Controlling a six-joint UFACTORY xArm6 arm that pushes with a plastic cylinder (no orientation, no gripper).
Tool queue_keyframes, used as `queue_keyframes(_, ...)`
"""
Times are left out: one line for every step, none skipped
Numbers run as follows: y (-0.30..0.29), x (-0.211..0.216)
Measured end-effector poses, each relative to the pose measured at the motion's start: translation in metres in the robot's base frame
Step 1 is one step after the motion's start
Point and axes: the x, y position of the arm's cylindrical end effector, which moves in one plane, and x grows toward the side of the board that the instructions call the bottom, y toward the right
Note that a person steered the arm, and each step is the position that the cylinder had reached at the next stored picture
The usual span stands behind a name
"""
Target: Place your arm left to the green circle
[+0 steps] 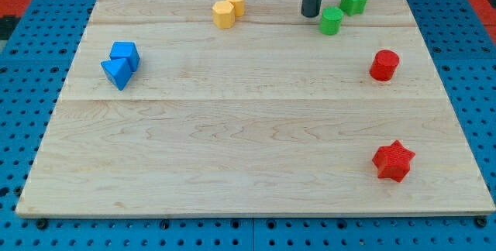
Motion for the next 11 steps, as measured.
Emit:
queue_keyframes(0.000,-0.006)
queue_keyframes(0.000,0.005)
queue_keyframes(0.000,0.034)
queue_keyframes(0.000,0.027)
queue_keyframes(0.003,-0.016)
queue_keyframes(0.013,-0.043)
queue_keyframes(0.012,-0.042)
queue_keyframes(0.013,-0.043)
queue_keyframes(0.014,-0.042)
queue_keyframes(0.011,-0.014)
queue_keyframes(0.008,0.007)
